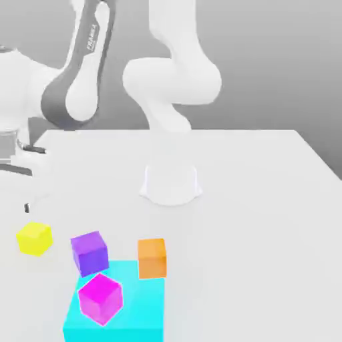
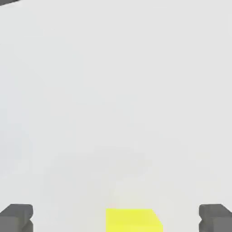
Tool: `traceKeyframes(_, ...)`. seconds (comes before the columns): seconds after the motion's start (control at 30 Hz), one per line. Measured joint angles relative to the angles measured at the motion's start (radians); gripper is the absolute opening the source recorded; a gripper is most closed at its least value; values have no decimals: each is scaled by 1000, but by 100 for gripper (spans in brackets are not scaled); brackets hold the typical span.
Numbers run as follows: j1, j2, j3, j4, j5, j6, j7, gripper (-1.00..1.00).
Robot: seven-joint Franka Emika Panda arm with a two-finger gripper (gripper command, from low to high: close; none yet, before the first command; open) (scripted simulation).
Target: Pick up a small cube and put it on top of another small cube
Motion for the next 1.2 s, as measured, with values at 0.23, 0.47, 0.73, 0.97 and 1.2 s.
traceKeyframes(0.23,-217,251,265,38,315,173,-256,-100)
traceKeyframes(0.47,-221,253,270,39,316,173,-256,-100)
traceKeyframes(0.73,-89,24,117,13,-4,-15,-15,-100)
traceKeyframes(0.97,73,-12,206,147,-69,-180,45,-100)
traceKeyframes(1.2,234,-40,294,288,-91,-346,77,-100)
